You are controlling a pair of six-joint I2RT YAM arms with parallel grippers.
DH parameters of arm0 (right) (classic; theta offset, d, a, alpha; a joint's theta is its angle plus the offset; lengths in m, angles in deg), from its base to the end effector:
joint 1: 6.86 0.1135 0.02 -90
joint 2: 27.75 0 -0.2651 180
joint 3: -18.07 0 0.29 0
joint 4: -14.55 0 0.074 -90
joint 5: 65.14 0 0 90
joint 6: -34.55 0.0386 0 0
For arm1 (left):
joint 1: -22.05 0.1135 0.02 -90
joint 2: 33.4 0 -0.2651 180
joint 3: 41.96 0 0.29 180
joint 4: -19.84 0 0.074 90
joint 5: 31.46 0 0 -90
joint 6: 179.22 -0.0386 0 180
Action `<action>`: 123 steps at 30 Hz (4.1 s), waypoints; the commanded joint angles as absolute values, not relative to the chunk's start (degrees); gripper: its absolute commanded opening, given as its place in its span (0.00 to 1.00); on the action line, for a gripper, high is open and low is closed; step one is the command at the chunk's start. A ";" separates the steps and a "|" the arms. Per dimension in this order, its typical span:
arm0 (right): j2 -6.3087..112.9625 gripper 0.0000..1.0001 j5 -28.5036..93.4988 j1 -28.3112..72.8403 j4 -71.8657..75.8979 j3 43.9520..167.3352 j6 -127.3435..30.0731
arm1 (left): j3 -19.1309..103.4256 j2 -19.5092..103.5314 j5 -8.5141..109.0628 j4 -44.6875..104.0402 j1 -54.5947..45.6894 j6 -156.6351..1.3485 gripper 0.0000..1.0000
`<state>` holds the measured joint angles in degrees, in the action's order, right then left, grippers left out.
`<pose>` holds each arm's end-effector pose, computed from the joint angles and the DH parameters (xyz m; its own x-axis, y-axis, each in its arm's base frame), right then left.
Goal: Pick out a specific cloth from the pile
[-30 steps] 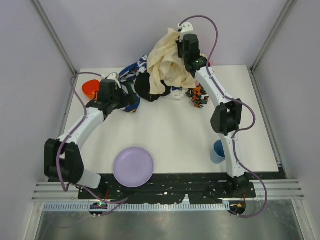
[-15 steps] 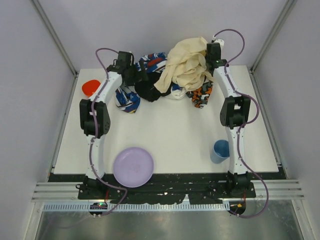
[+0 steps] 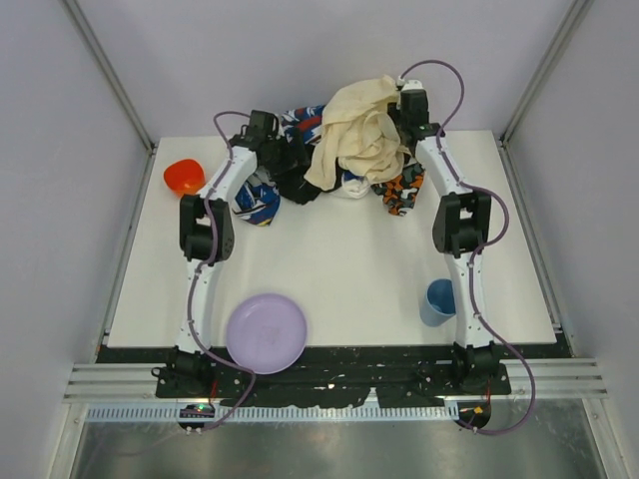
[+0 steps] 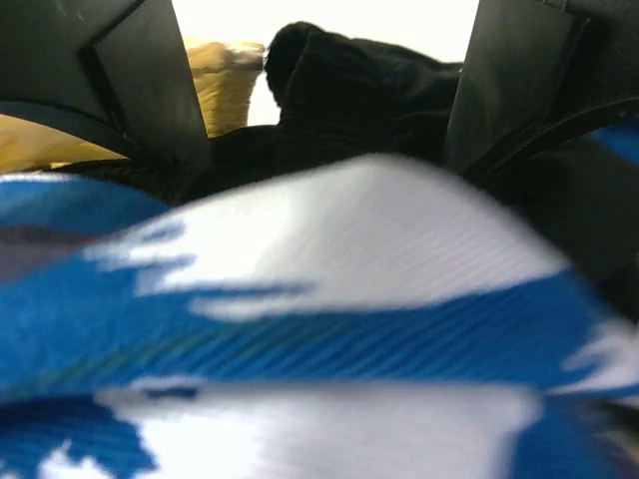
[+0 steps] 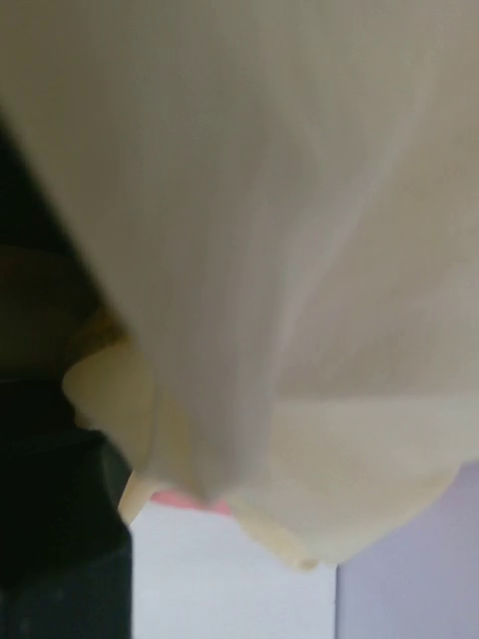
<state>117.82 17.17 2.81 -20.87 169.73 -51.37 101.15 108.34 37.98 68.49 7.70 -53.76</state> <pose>0.6169 0.0999 0.2392 -0.4853 -0.0112 -0.8743 -0.0170 0.9999 -0.0034 0.5709 -0.1601 0.2037 -0.8483 -0.3437 -0.4029 -0.0359 0.7964 -0.6037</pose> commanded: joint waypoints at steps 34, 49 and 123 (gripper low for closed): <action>123.16 0.95 9.74 21.97 -24.72 173.45 -82.96 | 110.96 58.11 38.67 68.34 4.91 -68.12 0.00; 89.70 0.95 14.64 22.49 -35.00 156.93 -76.99 | 102.26 50.55 32.44 77.13 3.86 -67.08 0.00; -25.38 0.95 1.57 22.58 -34.04 61.30 -21.26 | 24.92 24.37 79.70 57.16 -31.39 -55.92 1.00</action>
<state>-25.73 4.19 22.39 -33.59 61.06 -22.54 31.14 28.82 65.02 53.91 -31.67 -60.49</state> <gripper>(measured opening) 0.955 0.994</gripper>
